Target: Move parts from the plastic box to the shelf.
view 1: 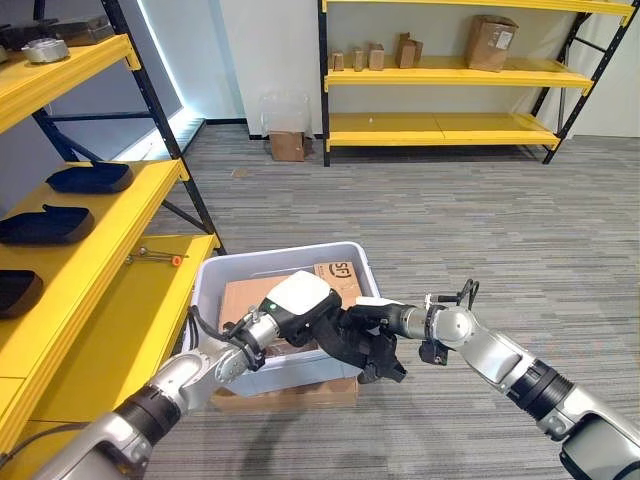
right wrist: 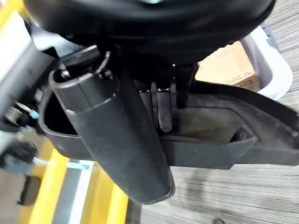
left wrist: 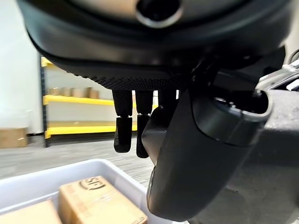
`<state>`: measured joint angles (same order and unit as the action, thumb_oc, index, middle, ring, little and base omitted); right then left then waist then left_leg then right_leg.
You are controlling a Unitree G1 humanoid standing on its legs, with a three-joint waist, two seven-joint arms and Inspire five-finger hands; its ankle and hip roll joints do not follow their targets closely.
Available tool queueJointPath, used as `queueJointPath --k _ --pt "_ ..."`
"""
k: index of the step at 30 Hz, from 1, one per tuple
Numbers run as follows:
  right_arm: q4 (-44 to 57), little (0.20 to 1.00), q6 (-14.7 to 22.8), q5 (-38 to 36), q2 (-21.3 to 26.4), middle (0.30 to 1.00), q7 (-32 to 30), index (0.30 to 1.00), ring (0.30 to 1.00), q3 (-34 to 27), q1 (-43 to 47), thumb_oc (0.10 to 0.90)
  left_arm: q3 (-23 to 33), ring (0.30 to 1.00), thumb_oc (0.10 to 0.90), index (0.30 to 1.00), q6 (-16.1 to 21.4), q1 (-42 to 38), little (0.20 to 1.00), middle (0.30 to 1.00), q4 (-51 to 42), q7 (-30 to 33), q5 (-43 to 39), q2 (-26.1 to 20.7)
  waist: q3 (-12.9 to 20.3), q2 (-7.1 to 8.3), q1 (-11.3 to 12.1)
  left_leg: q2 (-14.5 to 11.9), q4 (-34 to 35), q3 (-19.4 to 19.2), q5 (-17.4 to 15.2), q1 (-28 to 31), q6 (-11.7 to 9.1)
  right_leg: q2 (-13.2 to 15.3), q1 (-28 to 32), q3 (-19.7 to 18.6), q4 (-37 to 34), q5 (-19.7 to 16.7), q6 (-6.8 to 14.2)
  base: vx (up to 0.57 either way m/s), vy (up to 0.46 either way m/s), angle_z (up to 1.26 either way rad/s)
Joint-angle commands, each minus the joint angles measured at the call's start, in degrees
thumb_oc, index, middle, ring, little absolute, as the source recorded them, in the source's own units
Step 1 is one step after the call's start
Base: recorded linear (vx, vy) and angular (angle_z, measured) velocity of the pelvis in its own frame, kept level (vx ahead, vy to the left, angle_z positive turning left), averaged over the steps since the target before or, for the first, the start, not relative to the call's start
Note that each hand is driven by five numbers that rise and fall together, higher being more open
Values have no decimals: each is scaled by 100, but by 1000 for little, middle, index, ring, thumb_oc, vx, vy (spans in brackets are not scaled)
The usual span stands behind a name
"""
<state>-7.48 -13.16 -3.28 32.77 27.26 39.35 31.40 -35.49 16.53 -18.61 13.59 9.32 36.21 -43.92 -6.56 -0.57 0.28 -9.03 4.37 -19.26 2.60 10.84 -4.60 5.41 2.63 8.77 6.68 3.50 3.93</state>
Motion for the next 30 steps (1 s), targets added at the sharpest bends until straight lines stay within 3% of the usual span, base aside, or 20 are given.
queueJointPath --k 1,4,10,16,21,25,30 --pt "494 1000 463 -567 -657 1000 -1114 1000 1000 -1433 1082 900 -169 300 400 300 642 -223 300 300 -365 408 -310 326 207 60 167 -448 -235 291 -174 -284 -173 816 398 444 -226 21 511 -18 25 5" --pt "480 1000 699 -784 -622 1000 -1412 1000 1000 -1838 966 900 145 300 400 300 653 195 300 300 -395 366 -223 147 162 12 205 -437 -252 351 -172 -284 -160 803 407 432 -221 19 488 -30 30 10" --pt "615 1000 803 -815 -563 1000 -1679 1000 1000 -2346 885 900 533 300 400 300 763 707 300 300 -404 393 -151 -13 108 -41 234 -438 -273 400 -132 -306 -139 776 390 410 -215 -19 437 -15 17 4" --pt "554 1000 585 -382 -314 1000 -1686 1000 1000 -2448 1049 900 741 300 400 300 826 939 300 300 -402 380 -196 -121 83 -42 245 -427 -282 425 -169 -291 -147 766 407 391 -197 28 424 0 0 0" --pt "486 1000 672 -285 -137 1000 -1797 1000 1000 -2439 1091 900 836 300 400 300 852 1052 300 300 -390 444 -212 -125 75 -27 248 -430 -280 435 -161 -290 -144 755 410 373 -201 24 407 0 0 0" --pt "601 1000 880 -1055 16 1000 -2157 1000 1000 -2709 992 900 1033 300 400 300 804 1190 300 300 -389 595 -256 -160 68 -11 251 -439 -285 463 -122 -327 -131 736 383 371 -188 -6 380 -4 0 -1" --pt "1143 1000 474 -1519 197 1000 -2277 1000 1000 -3218 711 900 1485 300 400 300 777 1485 300 300 -395 744 -295 -187 69 21 257 -432 -315 509 -145 -338 -120 708 391 360 -163 18 359 20 -19 1"
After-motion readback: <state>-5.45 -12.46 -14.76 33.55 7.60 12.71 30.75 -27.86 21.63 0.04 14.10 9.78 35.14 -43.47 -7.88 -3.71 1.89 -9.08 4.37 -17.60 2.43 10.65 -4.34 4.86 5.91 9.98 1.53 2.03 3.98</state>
